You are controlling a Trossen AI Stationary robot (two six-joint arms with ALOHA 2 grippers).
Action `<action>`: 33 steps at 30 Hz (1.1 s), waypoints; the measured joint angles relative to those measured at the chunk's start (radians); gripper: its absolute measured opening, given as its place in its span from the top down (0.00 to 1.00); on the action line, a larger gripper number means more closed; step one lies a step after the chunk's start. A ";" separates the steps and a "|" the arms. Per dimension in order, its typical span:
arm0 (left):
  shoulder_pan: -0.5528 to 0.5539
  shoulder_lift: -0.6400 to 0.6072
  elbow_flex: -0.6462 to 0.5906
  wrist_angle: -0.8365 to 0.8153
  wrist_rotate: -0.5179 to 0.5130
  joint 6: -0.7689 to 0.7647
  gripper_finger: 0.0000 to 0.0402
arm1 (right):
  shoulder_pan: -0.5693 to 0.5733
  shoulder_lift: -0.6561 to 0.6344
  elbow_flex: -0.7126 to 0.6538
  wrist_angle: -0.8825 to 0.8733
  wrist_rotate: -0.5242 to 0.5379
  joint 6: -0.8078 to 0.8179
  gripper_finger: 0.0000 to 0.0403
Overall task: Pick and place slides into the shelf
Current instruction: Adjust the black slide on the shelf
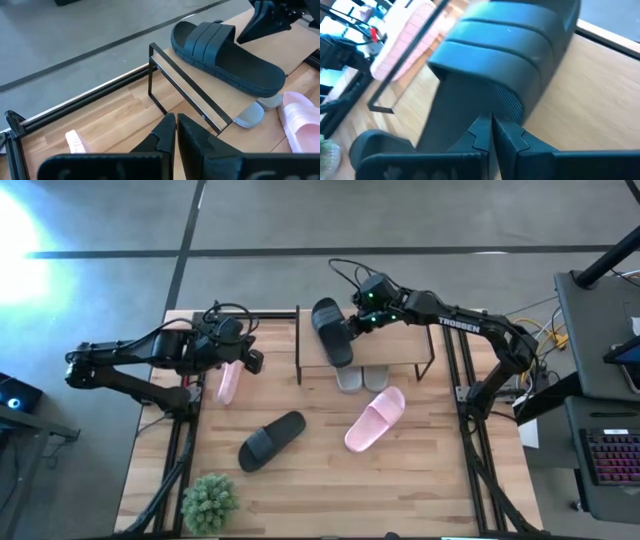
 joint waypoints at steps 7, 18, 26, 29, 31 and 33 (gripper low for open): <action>0.001 0.000 0.000 0.000 0.000 0.000 0.99 | 0.016 -0.059 0.001 0.010 0.108 0.027 0.98; 0.025 0.030 -0.019 0.031 0.072 0.046 0.99 | 0.024 -0.034 -0.001 -0.168 0.219 0.077 0.98; 0.059 0.208 -0.022 0.416 0.020 0.676 0.98 | 0.028 -0.181 -0.001 -0.180 0.317 0.029 0.98; 0.086 0.280 -0.021 0.548 -0.030 0.799 0.93 | 0.028 -0.265 0.000 -0.248 0.416 -0.002 0.95; 0.103 0.321 -0.021 0.602 -0.018 0.803 0.87 | 0.027 -0.317 0.000 -0.314 0.459 -0.005 0.91; 0.110 0.360 -0.021 0.623 -0.017 0.804 0.80 | 0.027 -0.366 0.000 -0.382 0.506 -0.004 0.86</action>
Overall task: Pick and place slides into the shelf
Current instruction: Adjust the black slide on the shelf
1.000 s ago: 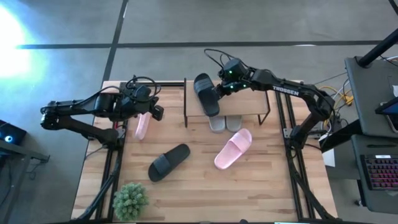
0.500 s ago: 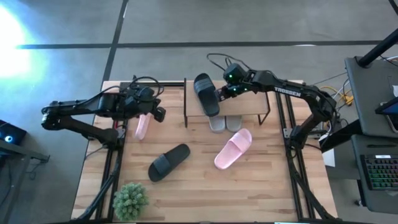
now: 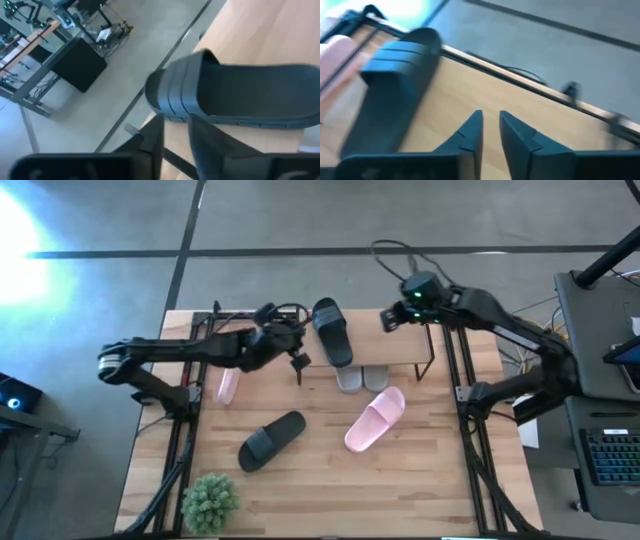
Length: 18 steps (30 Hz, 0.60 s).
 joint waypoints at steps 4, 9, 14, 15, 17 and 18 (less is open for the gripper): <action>-0.003 0.088 0.003 0.054 0.007 0.000 0.65 | 0.000 -0.075 0.000 -0.103 0.085 0.016 0.76; -0.020 0.201 0.066 0.067 0.004 0.000 0.55 | 0.000 -0.131 -0.014 -0.144 0.172 0.037 0.67; -0.014 0.284 0.142 0.067 -0.076 0.000 0.53 | 0.000 -0.157 -0.042 -0.150 0.184 0.037 0.62; -0.008 0.293 0.157 0.066 -0.093 0.000 0.53 | 0.000 -0.160 -0.050 -0.150 0.184 0.037 0.61; 0.004 0.310 0.185 0.070 -0.104 0.000 0.53 | 0.000 -0.163 -0.065 -0.151 0.184 0.040 0.61; 0.010 0.316 0.195 0.070 -0.105 0.001 0.53 | 0.000 -0.163 -0.072 -0.153 0.183 0.046 0.60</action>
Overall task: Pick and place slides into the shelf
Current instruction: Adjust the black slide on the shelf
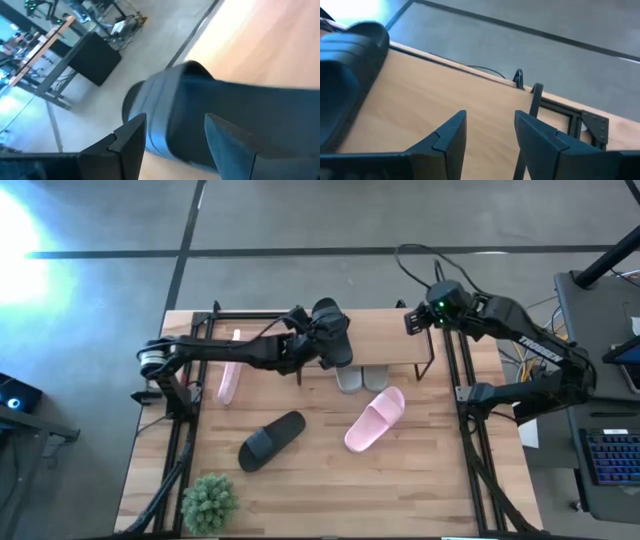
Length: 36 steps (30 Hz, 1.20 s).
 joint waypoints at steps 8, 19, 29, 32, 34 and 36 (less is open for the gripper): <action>0.049 0.042 0.018 -0.012 0.028 0.011 0.53 | 0.000 -0.001 -0.035 -0.033 -0.008 0.016 0.60; 0.110 0.043 0.010 -0.003 0.040 0.111 0.56 | 0.000 -0.002 -0.040 -0.034 -0.008 0.016 0.60; 0.149 0.043 0.009 -0.003 0.103 0.140 0.82 | 0.000 -0.002 -0.043 -0.033 -0.007 0.017 0.60; 0.153 0.042 0.009 -0.002 0.109 0.141 0.90 | 0.000 -0.002 -0.045 -0.033 -0.003 0.039 0.60; 0.154 0.042 0.009 -0.002 0.111 0.141 0.94 | 0.000 -0.002 -0.048 -0.033 -0.001 0.047 0.60; 0.154 0.041 0.007 -0.004 0.112 0.148 0.97 | 0.000 -0.002 -0.051 -0.033 0.000 0.051 0.60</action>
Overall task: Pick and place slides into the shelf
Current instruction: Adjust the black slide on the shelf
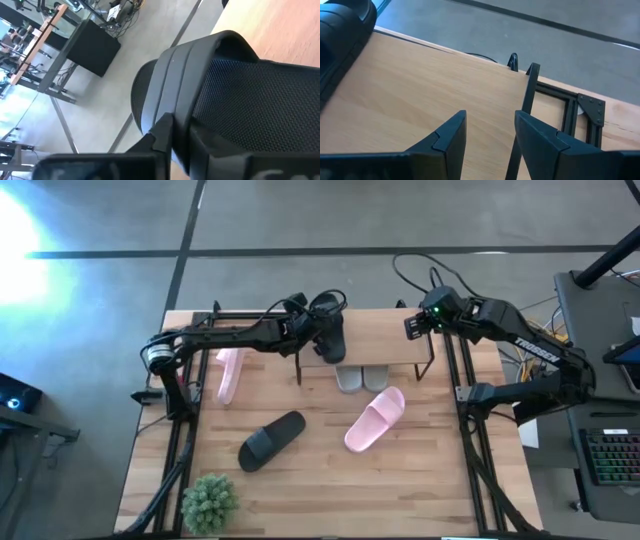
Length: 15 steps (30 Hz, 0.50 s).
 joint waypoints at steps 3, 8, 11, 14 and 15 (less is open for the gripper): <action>-0.001 -0.001 -0.003 -0.014 0.000 0.022 0.99 | 0.000 0.000 -0.004 -0.001 0.000 0.007 0.60; -0.029 -0.041 -0.008 -0.112 -0.009 0.038 0.99 | 0.000 0.000 -0.004 0.000 0.000 0.010 0.60; -0.041 -0.073 -0.008 -0.155 -0.022 0.038 1.00 | 0.000 0.000 -0.005 0.000 0.000 0.010 0.60; -0.041 -0.113 -0.015 -0.185 -0.030 0.037 1.00 | 0.000 0.000 -0.005 0.002 0.000 0.010 0.60; -0.040 -0.121 -0.016 -0.198 -0.036 0.037 1.00 | 0.000 0.000 -0.005 0.004 0.000 0.010 0.60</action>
